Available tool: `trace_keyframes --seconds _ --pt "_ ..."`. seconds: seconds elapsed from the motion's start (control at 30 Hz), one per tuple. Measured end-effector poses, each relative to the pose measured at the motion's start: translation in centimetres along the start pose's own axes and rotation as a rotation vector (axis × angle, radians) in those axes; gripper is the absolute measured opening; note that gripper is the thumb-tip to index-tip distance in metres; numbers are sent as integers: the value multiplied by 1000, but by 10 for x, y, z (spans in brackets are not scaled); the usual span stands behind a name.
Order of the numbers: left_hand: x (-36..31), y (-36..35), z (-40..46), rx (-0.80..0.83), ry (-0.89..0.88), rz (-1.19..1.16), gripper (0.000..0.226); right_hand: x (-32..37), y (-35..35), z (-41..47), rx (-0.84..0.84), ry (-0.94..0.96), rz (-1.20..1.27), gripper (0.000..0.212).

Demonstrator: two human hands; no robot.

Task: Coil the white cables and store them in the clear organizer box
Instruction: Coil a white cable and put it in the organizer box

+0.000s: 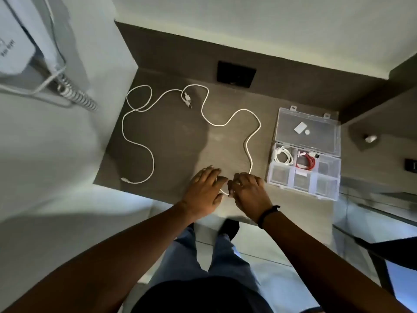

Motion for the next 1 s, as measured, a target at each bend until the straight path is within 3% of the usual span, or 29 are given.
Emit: trace_keyframes --seconds 0.17,0.23,0.37,0.5,0.6,0.67,0.77,0.83,0.9,1.0 --pt "-6 19 1 -171 58 -229 15 0 15 3 -112 17 85 22" --pt "-8 40 -1 -167 171 -609 21 -2 32 7 -176 16 285 12" --pt "-15 76 -5 29 393 -1335 29 4 76 21 -260 18 707 17" --pt "-14 112 -3 -136 490 -1944 28 24 102 29 -401 -5 833 13" --pt "-6 134 1 -268 374 -2213 32 49 107 29 -354 31 814 17" --pt "0 143 2 -343 318 -2245 29 62 107 27 -285 48 762 15" --pt "18 146 -1 -409 396 -2140 34 71 109 23 -172 110 606 23" --pt "31 148 -6 -420 468 -1803 38 73 117 18 -160 182 454 25" --pt "38 153 -12 -392 444 -1404 28 75 133 17 -209 243 359 23" --pt "35 160 -18 -299 365 -1186 28 77 163 25 -214 334 283 25"
Point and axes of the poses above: each hand's wrist, its own z-axis towards the middle knuckle, its own y-axis out of the back of the hand, x = y × z, the point moved 3 cm from there along z, towards the middle knuckle, and after that the axes turned 3 degrees about -x, right-handed, at the moved point
